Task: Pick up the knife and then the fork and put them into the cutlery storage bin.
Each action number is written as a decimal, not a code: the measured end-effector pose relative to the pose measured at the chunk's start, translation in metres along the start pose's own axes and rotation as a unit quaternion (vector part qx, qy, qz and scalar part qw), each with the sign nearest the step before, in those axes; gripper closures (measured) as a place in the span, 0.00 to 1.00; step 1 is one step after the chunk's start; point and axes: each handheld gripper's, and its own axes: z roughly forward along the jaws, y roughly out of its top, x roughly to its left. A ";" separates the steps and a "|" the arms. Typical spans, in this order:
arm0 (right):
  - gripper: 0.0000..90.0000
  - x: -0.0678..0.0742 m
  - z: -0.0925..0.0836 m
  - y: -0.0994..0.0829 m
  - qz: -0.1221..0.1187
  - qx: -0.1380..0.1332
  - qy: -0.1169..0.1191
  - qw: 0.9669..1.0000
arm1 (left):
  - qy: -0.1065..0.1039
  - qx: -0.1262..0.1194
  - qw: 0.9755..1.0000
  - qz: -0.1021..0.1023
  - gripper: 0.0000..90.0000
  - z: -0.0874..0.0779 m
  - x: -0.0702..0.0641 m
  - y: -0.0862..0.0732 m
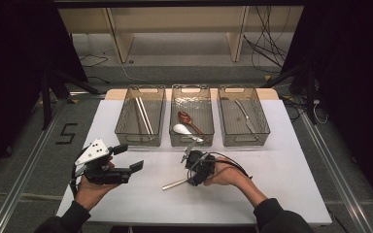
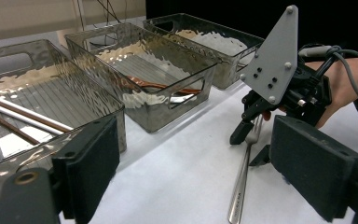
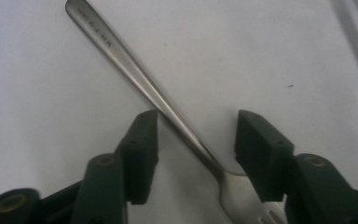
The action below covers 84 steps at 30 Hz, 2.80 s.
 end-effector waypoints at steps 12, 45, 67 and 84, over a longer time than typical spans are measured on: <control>0.79 0.005 -0.005 -0.002 -0.025 0.031 0.009 0.999 | 0.000 -0.001 1.000 -0.001 0.17 0.001 -0.001 0.000; 0.95 0.010 -0.007 0.001 -0.023 0.064 0.016 0.998 | 0.001 0.002 1.000 0.001 0.17 0.000 -0.001 0.000; 0.95 -0.002 -0.017 -0.004 0.014 0.043 0.013 0.999 | 0.001 0.001 1.000 0.002 0.17 0.000 0.000 0.000; 0.95 -0.013 -0.031 -0.010 0.049 0.018 0.017 0.999 | 0.001 0.000 1.000 0.001 0.17 0.000 0.000 0.000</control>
